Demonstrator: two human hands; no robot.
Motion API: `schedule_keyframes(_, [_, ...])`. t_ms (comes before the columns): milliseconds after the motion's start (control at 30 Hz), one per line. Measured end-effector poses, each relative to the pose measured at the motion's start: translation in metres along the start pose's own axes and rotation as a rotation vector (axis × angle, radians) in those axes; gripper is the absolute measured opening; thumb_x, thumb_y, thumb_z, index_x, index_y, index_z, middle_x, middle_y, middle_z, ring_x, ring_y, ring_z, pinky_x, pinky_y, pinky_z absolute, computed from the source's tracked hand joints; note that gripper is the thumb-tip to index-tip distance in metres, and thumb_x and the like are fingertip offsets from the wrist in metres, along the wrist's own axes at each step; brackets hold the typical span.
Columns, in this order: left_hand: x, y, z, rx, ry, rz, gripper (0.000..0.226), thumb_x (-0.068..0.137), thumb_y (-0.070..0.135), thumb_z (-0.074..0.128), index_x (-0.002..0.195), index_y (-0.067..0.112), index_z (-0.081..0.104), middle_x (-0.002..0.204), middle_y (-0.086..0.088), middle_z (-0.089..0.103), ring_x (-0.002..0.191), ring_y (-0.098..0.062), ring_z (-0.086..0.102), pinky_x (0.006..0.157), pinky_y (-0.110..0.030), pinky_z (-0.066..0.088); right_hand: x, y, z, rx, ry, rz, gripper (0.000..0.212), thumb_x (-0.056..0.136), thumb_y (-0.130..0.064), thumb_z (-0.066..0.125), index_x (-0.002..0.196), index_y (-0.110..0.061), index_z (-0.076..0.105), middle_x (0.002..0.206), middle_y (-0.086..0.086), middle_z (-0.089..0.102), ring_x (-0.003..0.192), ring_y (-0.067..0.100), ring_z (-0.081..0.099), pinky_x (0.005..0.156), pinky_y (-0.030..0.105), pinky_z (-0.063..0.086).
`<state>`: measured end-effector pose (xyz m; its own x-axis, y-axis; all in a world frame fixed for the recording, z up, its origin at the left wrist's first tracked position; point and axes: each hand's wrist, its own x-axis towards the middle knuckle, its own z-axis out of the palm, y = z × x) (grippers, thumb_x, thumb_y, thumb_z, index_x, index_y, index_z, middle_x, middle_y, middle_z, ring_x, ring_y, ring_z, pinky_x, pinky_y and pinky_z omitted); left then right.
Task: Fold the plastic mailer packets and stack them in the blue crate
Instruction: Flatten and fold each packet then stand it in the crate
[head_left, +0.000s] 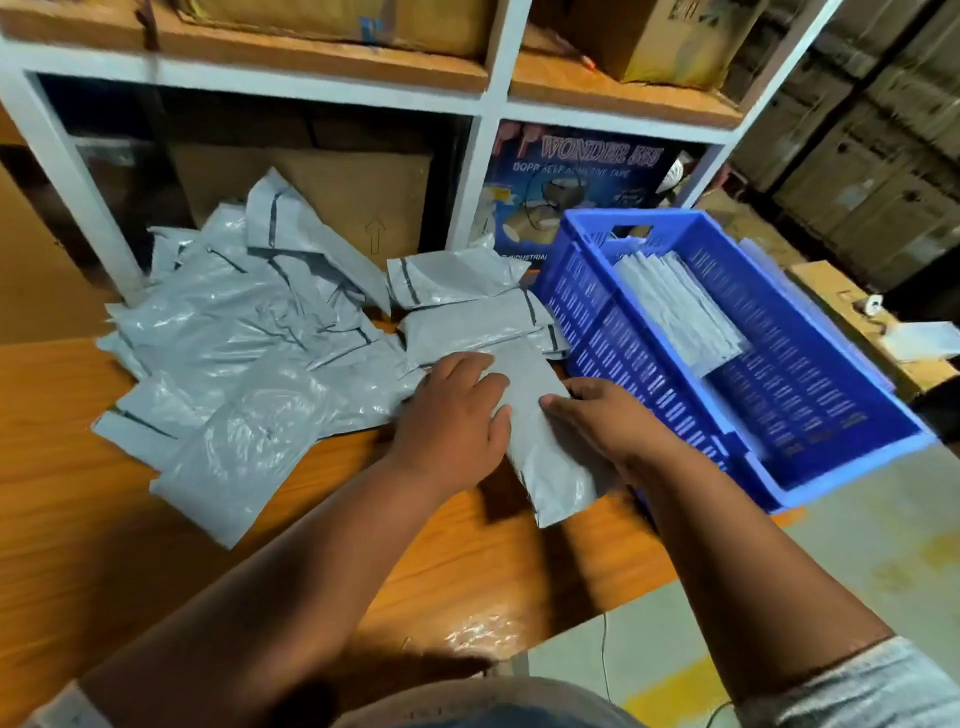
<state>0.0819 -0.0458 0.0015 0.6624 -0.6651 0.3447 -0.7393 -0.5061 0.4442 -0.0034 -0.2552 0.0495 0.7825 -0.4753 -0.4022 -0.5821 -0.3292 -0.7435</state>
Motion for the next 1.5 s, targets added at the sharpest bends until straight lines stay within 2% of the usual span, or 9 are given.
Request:
schedule_keyframes(100, [0.035, 0.025, -0.006, 0.028, 0.061, 0.005, 0.047, 0.104, 0.041, 0.054, 0.144, 0.018, 0.060, 0.158, -0.008, 0.049, 0.147, -0.029, 0.041, 0.115, -0.051, 0.048, 0.010, -0.017, -0.037, 0.160, 0.071, -0.011, 0.022, 0.080, -0.038, 0.082, 0.093, -0.021, 0.080, 0.096, 0.010, 0.081, 0.092, 0.032, 0.078, 0.098, 0.058, 0.061])
schedule_keyframes(200, [0.068, 0.059, -0.012, 0.053, 0.075, 0.018, 0.058, 0.102, 0.045, 0.049, 0.152, 0.016, 0.051, 0.163, -0.011, 0.043, 0.148, -0.033, 0.038, 0.116, -0.051, 0.044, 0.021, -0.035, -0.084, 0.077, 0.145, -0.144, 0.030, 0.073, -0.039, 0.088, 0.091, -0.020, 0.074, 0.090, 0.008, 0.080, 0.083, 0.032, 0.077, 0.088, 0.056, 0.061])
schedule_keyframes(433, [0.148, 0.127, 0.004, 0.076, 0.092, 0.012, 0.063, 0.103, 0.052, 0.050, 0.154, 0.016, 0.042, 0.154, -0.004, 0.048, 0.142, -0.026, 0.041, 0.117, -0.044, 0.043, 0.066, -0.050, -0.197, 0.025, 0.285, -0.242, 0.031, 0.082, -0.032, 0.091, 0.094, -0.015, 0.068, 0.083, 0.002, 0.078, 0.067, 0.015, 0.068, 0.059, 0.028, 0.051])
schedule_keyframes(600, [0.187, 0.140, 0.045, 0.228, -0.055, -0.083, 0.073, 0.097, 0.065, 0.029, 0.148, 0.016, 0.051, 0.151, -0.009, 0.049, 0.144, -0.034, 0.040, 0.116, -0.052, 0.041, 0.129, -0.029, -0.244, -0.034, 0.375, -0.187, 0.028, 0.080, -0.029, 0.085, 0.090, -0.011, 0.066, 0.087, 0.010, 0.075, 0.078, 0.028, 0.070, 0.065, 0.035, 0.052])
schedule_keyframes(767, [0.202, 0.142, 0.081, 0.311, -0.153, -0.189, 0.081, 0.096, 0.062, 0.017, 0.158, 0.017, 0.044, 0.168, -0.016, 0.032, 0.155, -0.040, 0.028, 0.124, -0.059, 0.029, 0.185, 0.001, -0.224, -0.486, 0.302, -0.212, 0.022, 0.085, -0.032, 0.075, 0.099, -0.015, 0.069, 0.101, 0.010, 0.073, 0.098, 0.035, 0.069, 0.074, 0.034, 0.046])
schedule_keyframes(933, [0.205, 0.145, 0.084, 0.331, -0.179, -0.241, 0.076, 0.103, 0.055, 0.024, 0.168, 0.015, 0.025, 0.178, -0.015, 0.010, 0.163, -0.035, 0.013, 0.131, -0.053, 0.018, 0.222, 0.018, -0.194, -0.649, 0.241, -0.214, 0.026, 0.090, -0.019, 0.062, 0.115, -0.014, 0.068, 0.119, 0.011, 0.072, 0.112, 0.037, 0.069, 0.083, 0.037, 0.050])
schedule_keyframes(1200, [0.202, 0.142, 0.087, 0.256, -0.180, -0.266, 0.079, 0.103, 0.056, 0.025, 0.171, 0.018, 0.015, 0.180, -0.007, -0.003, 0.163, -0.029, 0.013, 0.128, -0.054, 0.026, 0.240, 0.033, -0.174, -0.812, 0.298, -0.296, 0.016, 0.090, -0.020, 0.060, 0.105, -0.018, 0.057, 0.099, 0.006, 0.071, 0.091, 0.034, 0.068, 0.069, 0.036, 0.042])
schedule_keyframes(1367, [0.198, 0.135, 0.078, 0.205, -0.154, -0.283, 0.082, 0.103, 0.070, 0.026, 0.169, 0.022, 0.019, 0.178, -0.009, 0.011, 0.158, -0.033, 0.026, 0.123, -0.054, 0.035, 0.234, 0.024, -0.179, -0.745, 0.332, -0.350, 0.026, 0.092, -0.038, 0.062, 0.100, -0.021, 0.043, 0.104, 0.007, 0.069, 0.098, 0.037, 0.066, 0.071, 0.039, 0.039])
schedule_keyframes(1500, [0.184, 0.121, 0.053, 0.172, -0.129, -0.353, 0.065, 0.108, 0.065, 0.035, 0.160, 0.026, 0.038, 0.168, -0.005, 0.034, 0.152, -0.030, 0.037, 0.120, -0.048, 0.040, 0.209, -0.011, -0.186, -0.578, 0.423, -0.481, 0.027, 0.095, -0.046, 0.063, 0.104, -0.021, 0.056, 0.101, 0.006, 0.072, 0.096, 0.036, 0.068, 0.075, 0.041, 0.049])
